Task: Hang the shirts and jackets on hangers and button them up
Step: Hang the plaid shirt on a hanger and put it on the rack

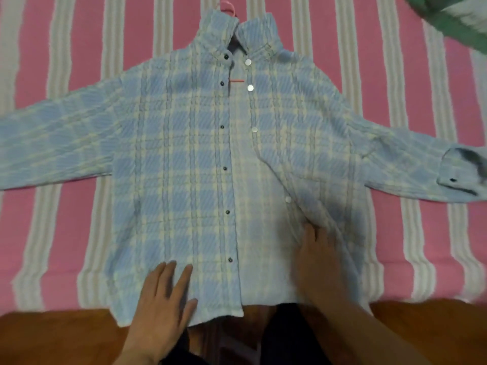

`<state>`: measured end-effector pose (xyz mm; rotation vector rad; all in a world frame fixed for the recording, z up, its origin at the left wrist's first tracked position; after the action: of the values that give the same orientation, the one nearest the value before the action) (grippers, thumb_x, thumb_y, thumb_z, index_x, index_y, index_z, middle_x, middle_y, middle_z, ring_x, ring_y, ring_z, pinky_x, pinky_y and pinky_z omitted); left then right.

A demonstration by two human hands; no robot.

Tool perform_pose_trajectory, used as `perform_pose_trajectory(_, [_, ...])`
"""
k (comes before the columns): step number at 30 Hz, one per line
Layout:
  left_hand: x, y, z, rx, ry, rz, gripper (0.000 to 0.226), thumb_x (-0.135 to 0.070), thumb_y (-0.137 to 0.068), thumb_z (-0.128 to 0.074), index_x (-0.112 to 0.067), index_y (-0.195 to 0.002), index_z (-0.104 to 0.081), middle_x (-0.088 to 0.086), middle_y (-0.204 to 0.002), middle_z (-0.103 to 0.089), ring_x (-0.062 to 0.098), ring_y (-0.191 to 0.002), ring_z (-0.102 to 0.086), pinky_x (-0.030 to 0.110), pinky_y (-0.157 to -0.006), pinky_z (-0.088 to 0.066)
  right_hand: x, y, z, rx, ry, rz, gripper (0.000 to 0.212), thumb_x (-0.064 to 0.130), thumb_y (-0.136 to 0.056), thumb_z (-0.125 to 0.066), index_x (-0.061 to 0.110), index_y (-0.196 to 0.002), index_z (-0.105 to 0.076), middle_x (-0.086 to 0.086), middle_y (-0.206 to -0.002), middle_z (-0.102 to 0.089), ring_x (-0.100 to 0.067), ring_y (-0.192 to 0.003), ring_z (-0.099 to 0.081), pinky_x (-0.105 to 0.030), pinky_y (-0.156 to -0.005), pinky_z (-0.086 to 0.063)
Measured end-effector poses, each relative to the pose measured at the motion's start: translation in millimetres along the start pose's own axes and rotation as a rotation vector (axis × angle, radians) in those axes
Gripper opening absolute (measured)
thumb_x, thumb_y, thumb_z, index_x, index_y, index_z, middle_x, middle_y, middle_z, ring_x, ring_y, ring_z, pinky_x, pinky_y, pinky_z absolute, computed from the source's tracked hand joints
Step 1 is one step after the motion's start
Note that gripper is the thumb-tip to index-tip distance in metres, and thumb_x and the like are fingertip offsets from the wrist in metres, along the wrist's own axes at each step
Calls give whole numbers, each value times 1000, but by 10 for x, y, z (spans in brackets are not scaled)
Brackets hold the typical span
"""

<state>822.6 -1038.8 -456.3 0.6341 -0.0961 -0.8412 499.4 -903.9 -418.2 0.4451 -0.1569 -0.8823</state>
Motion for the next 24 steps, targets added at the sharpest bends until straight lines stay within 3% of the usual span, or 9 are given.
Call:
perform_pose_trajectory(3, [107, 215, -6, -14, -40, -120, 72, -67, -97, -32, -33, -160, -27, 13, -164, -28, 38, -152, -20, 58, -118, -13, -59, 48, 38, 60, -374, -172, 36, 14, -96, -49, 14, -132, -53, -9, -105, -64, -30, -90, -62, -39, -74, -46])
perform_pose_trajectory(7, [395, 408, 1, -65, -65, -206, 76, -67, -93, -36, -33, -160, -26, 18, -165, -22, 45, -151, -20, 64, -117, -11, 377, 335, 275, 40, -709, -69, 25, 13, -97, -53, 24, -118, -59, 5, -85, -66, -17, -73, -63, -25, -59, -46])
perform_pose_trajectory(9, [567, 419, -41, -59, -102, -261, 77, -48, -85, -54, -27, -157, -35, 20, -156, -35, 47, -144, -34, 64, -114, -22, 648, 496, 164, 134, -627, 12, 27, 19, -96, -55, 33, -120, -55, 9, -93, -66, -14, -80, -64, -23, -62, -48])
perform_pose_trajectory(10, [605, 448, -56, -65, -112, -312, 77, -35, -75, -60, -22, -149, -45, 19, -144, -47, 46, -132, -47, 62, -108, -32, 768, 595, 0, 220, -448, 62, 32, 26, -96, -56, 34, -126, -51, 7, -101, -64, -17, -89, -64, -28, -69, -50])
perform_pose_trajectory(12, [643, 539, 38, -127, -108, -393, 52, -21, -69, -50, -20, -121, -58, 8, -111, -61, 36, -101, -60, 50, -91, -44, 861, 790, -278, 346, -184, 70, 44, 43, -93, -56, 30, -134, -47, -1, -116, -58, -27, -105, -58, -37, -83, -50])
perform_pose_trajectory(14, [728, 569, 120, -141, -96, -440, 31, -20, -67, -52, -26, -96, -59, -4, -89, -58, 26, -84, -58, 41, -77, -43, 921, 944, -315, 327, -319, 8, 46, 55, -94, -53, 29, -131, -53, 6, -118, -56, -26, -108, -58, -34, -86, -48])
perform_pose_trajectory(16, [842, 584, 123, -106, -91, -440, 20, -21, -64, -56, -29, -82, -60, -8, -78, -54, 23, -76, -55, 39, -70, -40, 961, 1006, -235, 256, -502, -49, 41, 44, -101, -52, 23, -136, -55, 8, -119, -56, -18, -109, -57, -30, -90, -45])
perform_pose_trajectory(20, [851, 665, 129, -114, -46, -395, 22, -37, -76, -51, -24, -63, -63, -6, -66, -58, 23, -66, -59, 38, -63, -45, 885, 771, -128, 112, -456, -13, 18, 32, -104, -50, 21, -110, -64, 6, -99, -66, -11, -82, -59, -28, -69, -43])
perform_pose_trajectory(24, [288, 285, 553, -455, 209, -439, 26, -31, -87, -51, -19, -65, -59, -4, -66, -50, 19, -61, -51, 35, -50, -42, 1034, 315, -433, 64, -249, 151, 29, 40, -105, -41, 22, -85, -53, 5, -74, -57, -13, -65, -53, -32, -57, -36])
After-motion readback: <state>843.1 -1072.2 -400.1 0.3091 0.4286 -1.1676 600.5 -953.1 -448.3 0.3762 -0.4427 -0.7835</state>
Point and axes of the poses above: each hand's wrist, its own y-axis away from the middle knuckle, its own z-axis out of the back of the hand, x = y × z, the point moved 10 cm from there along -y, towards the middle knuckle
